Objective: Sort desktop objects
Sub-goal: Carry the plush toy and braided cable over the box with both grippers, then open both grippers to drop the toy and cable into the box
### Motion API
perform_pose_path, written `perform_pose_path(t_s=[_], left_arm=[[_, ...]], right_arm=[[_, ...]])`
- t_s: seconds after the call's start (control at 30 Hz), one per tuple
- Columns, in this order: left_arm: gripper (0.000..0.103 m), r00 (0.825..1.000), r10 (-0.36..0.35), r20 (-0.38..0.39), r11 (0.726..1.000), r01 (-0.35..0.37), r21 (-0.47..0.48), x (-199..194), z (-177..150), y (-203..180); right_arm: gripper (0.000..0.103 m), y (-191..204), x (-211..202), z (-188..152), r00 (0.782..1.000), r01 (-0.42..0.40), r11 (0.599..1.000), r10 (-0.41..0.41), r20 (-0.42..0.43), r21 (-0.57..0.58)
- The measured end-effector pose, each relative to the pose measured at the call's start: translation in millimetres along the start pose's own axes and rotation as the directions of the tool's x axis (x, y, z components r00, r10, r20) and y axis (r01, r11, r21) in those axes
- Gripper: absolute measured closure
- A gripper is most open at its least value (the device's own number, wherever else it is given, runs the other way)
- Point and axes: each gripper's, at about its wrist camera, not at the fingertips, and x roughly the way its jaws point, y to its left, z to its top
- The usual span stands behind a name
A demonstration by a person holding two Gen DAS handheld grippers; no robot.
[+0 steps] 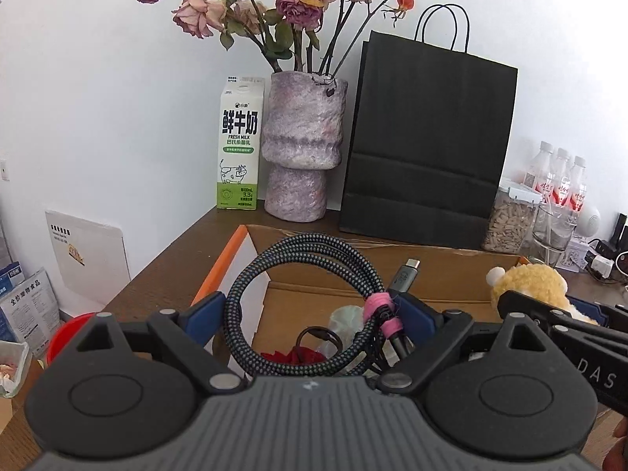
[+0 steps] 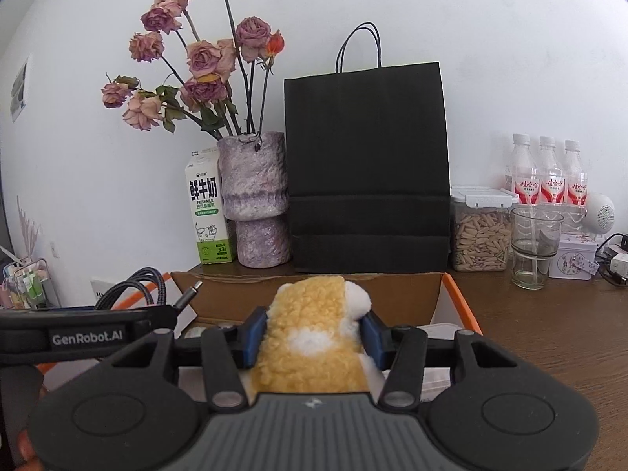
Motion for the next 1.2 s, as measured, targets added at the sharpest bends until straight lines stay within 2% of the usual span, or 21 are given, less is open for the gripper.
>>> perform_pose_path(t_s=[0.23,0.27,0.3,0.37,0.4,0.5,1.2], left_arm=[[0.008,0.999,0.000,0.033,0.999,-0.002,0.043,-7,-4,-7],[0.007,0.999,0.006,0.040,0.999,-0.008,0.048,-8,-4,-8],[0.000,0.999,0.010,0.051,0.998,-0.013,0.054,-9,-5,-9],[0.000,0.996,0.027,0.080,0.998,-0.031,0.055,-14,-6,-8],[0.000,0.996,0.020,0.085,0.998,-0.025,0.054,-15,-6,-8],[0.000,0.997,0.000,0.081,0.999,-0.003,0.047,-18,-7,-6],[0.000,0.989,0.025,0.146,0.998,-0.034,0.057,-36,-18,-2]], right_arm=[[0.051,1,-8,-3,0.999,0.017,1.000,-0.016,0.031,-0.010],[0.041,1,-10,-3,0.999,0.021,1.000,-0.021,0.040,-0.010],[0.021,1,-13,-3,0.998,0.037,0.999,-0.036,0.050,-0.017],[0.002,3,-19,-4,0.995,0.061,0.998,-0.059,0.078,-0.033],[0.001,3,-23,-4,0.994,0.065,0.997,-0.062,0.092,-0.037],[0.000,5,-31,-4,0.992,0.060,0.997,-0.055,0.110,-0.045],[0.000,9,-51,-8,0.990,0.067,0.996,-0.060,0.130,-0.051]])
